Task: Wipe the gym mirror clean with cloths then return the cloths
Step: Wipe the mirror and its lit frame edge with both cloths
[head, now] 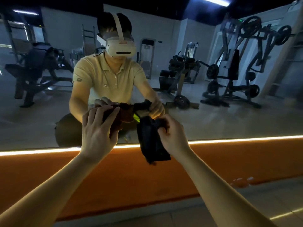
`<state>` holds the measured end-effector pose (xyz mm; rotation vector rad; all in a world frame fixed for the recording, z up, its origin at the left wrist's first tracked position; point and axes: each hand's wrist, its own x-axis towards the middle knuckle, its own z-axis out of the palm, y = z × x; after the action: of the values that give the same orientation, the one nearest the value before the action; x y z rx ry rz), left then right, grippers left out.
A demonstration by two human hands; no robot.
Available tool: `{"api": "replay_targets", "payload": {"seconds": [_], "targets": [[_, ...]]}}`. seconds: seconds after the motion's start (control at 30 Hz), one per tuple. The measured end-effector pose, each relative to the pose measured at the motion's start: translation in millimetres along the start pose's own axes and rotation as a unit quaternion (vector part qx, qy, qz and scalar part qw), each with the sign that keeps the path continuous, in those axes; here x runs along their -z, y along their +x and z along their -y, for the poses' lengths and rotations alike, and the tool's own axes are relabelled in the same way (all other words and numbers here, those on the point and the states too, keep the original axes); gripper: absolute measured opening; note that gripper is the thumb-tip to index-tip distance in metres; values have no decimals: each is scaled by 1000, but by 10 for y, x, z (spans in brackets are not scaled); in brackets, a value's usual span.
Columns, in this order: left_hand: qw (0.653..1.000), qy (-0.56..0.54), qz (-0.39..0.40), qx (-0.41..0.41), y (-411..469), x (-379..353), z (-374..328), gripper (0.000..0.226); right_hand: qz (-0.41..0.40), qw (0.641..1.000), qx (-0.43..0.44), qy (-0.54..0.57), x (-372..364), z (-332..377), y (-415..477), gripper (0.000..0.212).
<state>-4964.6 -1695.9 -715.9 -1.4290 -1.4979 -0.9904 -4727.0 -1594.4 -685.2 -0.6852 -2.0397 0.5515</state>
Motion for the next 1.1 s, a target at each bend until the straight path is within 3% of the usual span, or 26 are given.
{"api": "replay_targets", "payload": {"seconds": [0.07,0.13,0.2,0.23,0.37,0.47,0.57,0.63,0.7,0.77,0.87,0.97,1.03,1.1], "targets": [[1000,-7,3,4,5,-22,-21,55,-44,999,-21,-12,165,-80,64,23],[1000,-8,7,5,1,-27,-31,54,-89,990,-15,-105,328,-197,126,16],[1000,2,7,-2,-2,-5,-28,52,-151,959,-16,-238,445,-317,186,13],[1000,4,7,-8,3,15,-25,51,-185,949,-32,-253,484,-381,214,12],[999,11,6,-32,24,133,15,47,-291,942,-116,-122,392,-495,316,18],[999,23,-4,-27,22,219,107,46,-311,938,-67,-136,38,-383,313,18],[1000,28,-8,-10,8,284,260,50,-243,955,55,-161,-468,-126,210,12],[999,33,-5,9,-1,296,331,52,-107,969,142,-170,-790,-5,82,13],[999,28,-6,18,-9,284,356,53,21,943,240,-230,-974,5,-22,27],[1000,24,-6,11,-1,261,368,52,24,908,312,-279,-849,-106,17,31],[1000,28,-4,7,-3,209,386,54,-63,934,250,-248,-370,-402,160,20],[999,28,-6,20,-2,170,338,60,-190,955,59,-219,197,-801,215,30],[999,25,-5,23,9,166,301,60,-245,944,-88,-203,425,-976,207,34],[999,24,-2,24,20,184,276,60,-269,930,-148,-200,468,-1000,216,33]]}}
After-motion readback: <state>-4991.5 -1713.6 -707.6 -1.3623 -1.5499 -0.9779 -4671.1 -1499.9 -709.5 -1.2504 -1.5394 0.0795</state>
